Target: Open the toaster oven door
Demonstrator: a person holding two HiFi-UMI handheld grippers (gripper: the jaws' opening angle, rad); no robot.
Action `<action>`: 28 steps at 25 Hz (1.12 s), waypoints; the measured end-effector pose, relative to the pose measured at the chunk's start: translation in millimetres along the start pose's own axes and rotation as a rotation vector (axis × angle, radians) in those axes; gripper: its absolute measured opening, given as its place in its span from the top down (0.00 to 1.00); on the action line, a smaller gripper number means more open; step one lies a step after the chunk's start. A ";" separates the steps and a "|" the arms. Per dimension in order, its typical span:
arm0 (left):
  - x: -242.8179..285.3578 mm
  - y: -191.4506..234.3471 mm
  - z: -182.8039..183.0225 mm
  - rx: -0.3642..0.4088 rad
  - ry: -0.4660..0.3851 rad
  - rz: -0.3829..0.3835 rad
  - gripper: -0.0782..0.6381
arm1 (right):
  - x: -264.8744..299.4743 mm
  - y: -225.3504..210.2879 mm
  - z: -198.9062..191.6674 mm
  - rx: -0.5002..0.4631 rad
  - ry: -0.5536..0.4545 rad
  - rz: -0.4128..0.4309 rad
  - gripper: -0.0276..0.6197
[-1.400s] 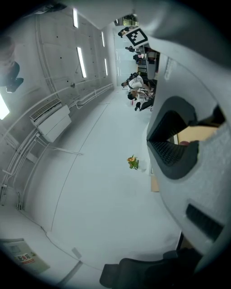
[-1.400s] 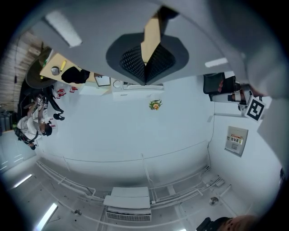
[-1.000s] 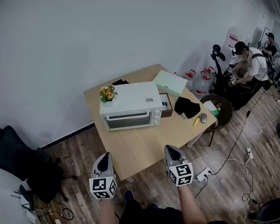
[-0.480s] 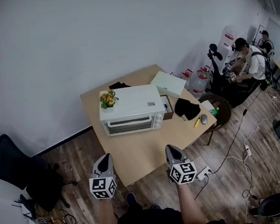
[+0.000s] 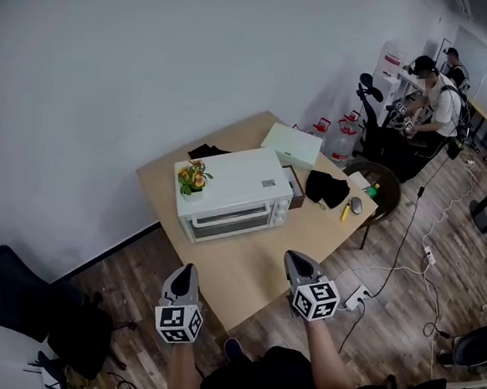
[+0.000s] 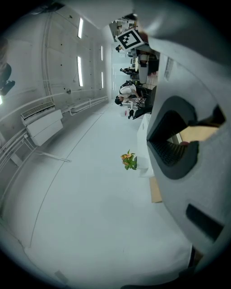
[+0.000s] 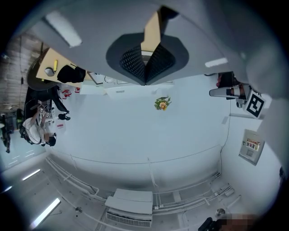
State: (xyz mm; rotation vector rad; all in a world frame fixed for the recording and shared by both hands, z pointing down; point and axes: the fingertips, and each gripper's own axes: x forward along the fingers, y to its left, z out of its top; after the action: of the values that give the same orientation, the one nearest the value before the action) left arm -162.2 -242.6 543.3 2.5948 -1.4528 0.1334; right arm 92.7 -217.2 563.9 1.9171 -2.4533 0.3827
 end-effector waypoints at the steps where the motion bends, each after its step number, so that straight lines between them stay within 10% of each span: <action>1: 1.7 2.0 1.6 0.001 -0.002 -0.004 0.89 | 1.2 0.3 0.7 0.002 -0.002 -0.002 0.94; 28: 56.7 4.7 0.6 -0.030 -0.012 0.092 0.89 | 74.4 -55.0 -13.1 0.008 0.100 0.075 0.94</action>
State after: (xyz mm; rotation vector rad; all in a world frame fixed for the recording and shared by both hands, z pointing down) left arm -136.5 -292.7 552.1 2.5100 -1.5670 0.1069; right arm 124.6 -298.0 598.3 1.7660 -2.4689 0.4785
